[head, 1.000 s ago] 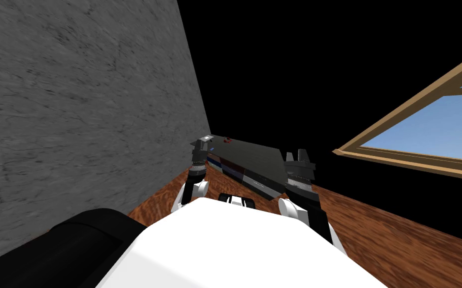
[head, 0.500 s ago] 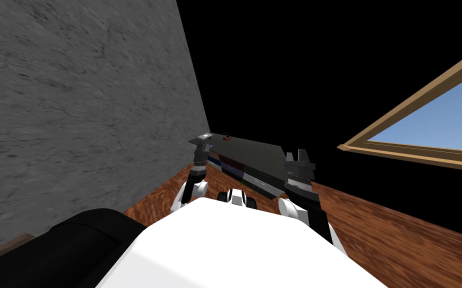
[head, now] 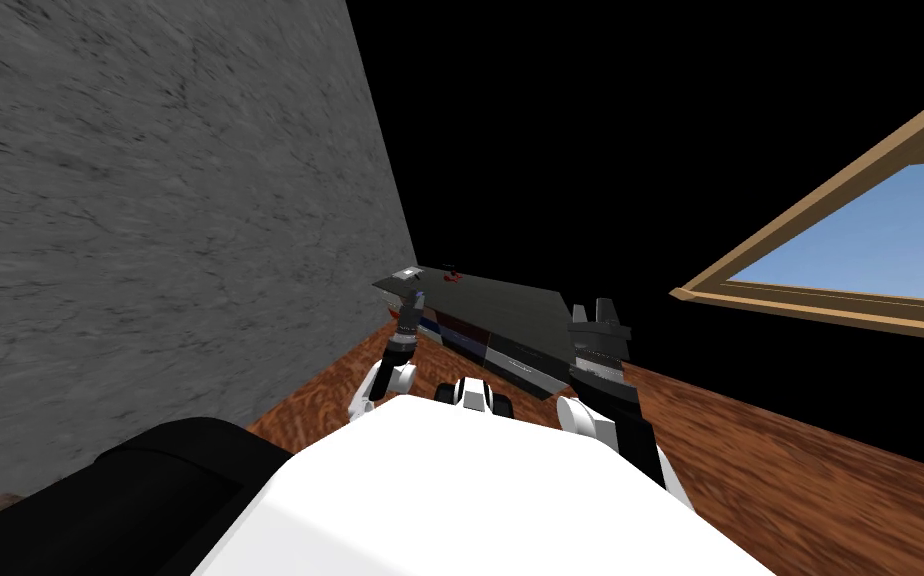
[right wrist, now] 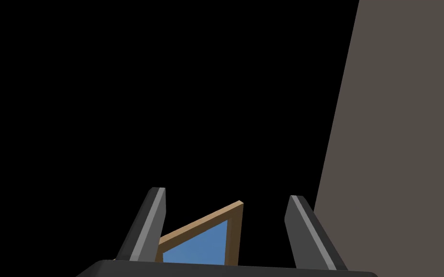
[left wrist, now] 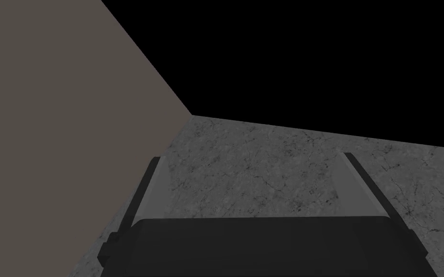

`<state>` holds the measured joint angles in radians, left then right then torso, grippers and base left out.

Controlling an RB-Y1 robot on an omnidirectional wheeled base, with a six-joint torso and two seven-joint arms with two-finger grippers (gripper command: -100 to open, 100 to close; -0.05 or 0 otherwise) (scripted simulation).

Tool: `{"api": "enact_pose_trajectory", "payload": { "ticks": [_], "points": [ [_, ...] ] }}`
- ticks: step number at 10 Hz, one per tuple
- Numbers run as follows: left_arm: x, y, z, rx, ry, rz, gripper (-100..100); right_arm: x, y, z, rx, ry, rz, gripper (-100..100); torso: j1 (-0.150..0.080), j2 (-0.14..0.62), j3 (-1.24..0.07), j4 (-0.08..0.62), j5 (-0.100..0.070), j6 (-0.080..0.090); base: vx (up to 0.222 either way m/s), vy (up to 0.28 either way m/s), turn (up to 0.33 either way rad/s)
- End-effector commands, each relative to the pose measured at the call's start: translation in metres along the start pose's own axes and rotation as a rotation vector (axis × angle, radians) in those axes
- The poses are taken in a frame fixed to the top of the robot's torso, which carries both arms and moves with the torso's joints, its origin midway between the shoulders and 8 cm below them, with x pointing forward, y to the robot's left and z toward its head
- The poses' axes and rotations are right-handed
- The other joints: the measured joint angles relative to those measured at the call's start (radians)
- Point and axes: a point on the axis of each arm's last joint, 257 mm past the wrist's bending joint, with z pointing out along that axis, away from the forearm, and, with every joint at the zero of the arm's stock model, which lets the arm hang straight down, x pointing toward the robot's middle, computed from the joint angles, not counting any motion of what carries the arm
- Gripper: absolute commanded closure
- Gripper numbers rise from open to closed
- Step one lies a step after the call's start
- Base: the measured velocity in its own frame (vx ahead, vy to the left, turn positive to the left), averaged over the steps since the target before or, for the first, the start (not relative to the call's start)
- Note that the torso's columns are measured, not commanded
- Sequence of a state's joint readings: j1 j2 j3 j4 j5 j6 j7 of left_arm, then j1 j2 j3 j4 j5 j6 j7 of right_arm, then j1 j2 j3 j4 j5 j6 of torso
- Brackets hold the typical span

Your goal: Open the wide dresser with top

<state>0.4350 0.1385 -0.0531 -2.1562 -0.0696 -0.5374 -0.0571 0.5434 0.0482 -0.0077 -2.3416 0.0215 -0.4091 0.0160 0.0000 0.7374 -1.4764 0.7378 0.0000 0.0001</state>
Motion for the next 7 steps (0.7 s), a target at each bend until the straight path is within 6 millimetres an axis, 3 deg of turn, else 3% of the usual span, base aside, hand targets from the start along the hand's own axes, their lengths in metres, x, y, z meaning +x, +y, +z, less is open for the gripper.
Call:
{"api": "enact_pose_trajectory", "payload": {
  "ticks": [1,7],
  "points": [
    [0.006,0.021,-0.006,-0.031,0.021,0.006,-100,0.000,0.000,0.000,0.000,0.000,0.000,0,0.000,0.001,0.000,0.000,0.000,0.000,0.026,0.000,-0.020],
    [0.018,0.073,-0.025,-0.105,0.059,0.016,-100,0.000,0.000,0.000,0.000,0.000,0.000,0,0.000,0.000,0.000,0.000,0.000,0.000,0.030,0.004,-0.039]
  ]
}}
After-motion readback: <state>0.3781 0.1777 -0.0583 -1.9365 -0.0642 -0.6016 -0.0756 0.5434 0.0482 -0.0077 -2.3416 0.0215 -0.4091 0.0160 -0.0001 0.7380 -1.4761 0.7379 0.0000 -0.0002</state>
